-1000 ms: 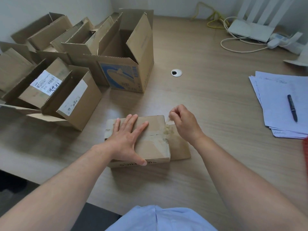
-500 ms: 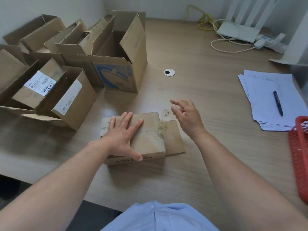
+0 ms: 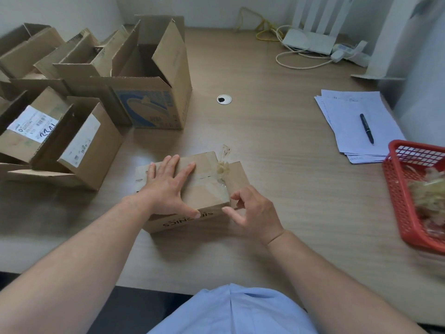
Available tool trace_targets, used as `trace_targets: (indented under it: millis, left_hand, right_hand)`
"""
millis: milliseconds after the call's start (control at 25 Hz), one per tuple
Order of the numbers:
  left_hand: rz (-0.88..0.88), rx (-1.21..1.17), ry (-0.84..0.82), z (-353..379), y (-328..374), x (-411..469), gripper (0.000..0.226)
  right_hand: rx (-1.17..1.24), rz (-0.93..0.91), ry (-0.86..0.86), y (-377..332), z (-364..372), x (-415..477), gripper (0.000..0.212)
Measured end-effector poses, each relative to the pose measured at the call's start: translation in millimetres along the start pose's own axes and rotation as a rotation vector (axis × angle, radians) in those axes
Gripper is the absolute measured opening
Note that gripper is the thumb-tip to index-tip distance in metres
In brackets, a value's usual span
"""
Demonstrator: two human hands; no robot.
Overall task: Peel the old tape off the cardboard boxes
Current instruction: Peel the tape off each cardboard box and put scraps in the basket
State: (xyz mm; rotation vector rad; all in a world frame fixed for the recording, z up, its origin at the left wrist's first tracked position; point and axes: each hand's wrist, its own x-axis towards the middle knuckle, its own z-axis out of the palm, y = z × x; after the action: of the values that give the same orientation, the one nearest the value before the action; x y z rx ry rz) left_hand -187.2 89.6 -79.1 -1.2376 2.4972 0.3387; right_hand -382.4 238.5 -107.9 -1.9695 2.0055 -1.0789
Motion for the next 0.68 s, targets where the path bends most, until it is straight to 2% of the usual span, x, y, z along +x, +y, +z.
trace_targets:
  millis: [160,400,480,600,680]
  left_hand:
    - [0.008,-0.014,-0.003,0.6,-1.6,1.7,0.135]
    - [0.000,-0.014,-0.009,2.4,-3.6,2.2,0.138]
    - [-0.003,-0.011,-0.009,2.1,-4.4,1.9,0.137]
    - [-0.004,-0.012,-0.008,1.7,-5.6,0.6,0.137]
    - [0.000,-0.012,-0.006,0.9,-5.8,-0.1,0.136]
  right_hand:
    - [-0.121,-0.028,0.058,-2.9,2.3,-3.5,0.016]
    - [-0.314,-0.114,0.160,-15.3,1.2,2.5,0.013]
    - [-0.373,-0.129,0.191,-16.3,0.6,5.4,0.017]
    - [-0.409,-0.129,0.180,-20.3,2.3,7.2,0.022]
    - [-0.398,-0.078,0.144,-20.8,3.0,10.2,0.016]
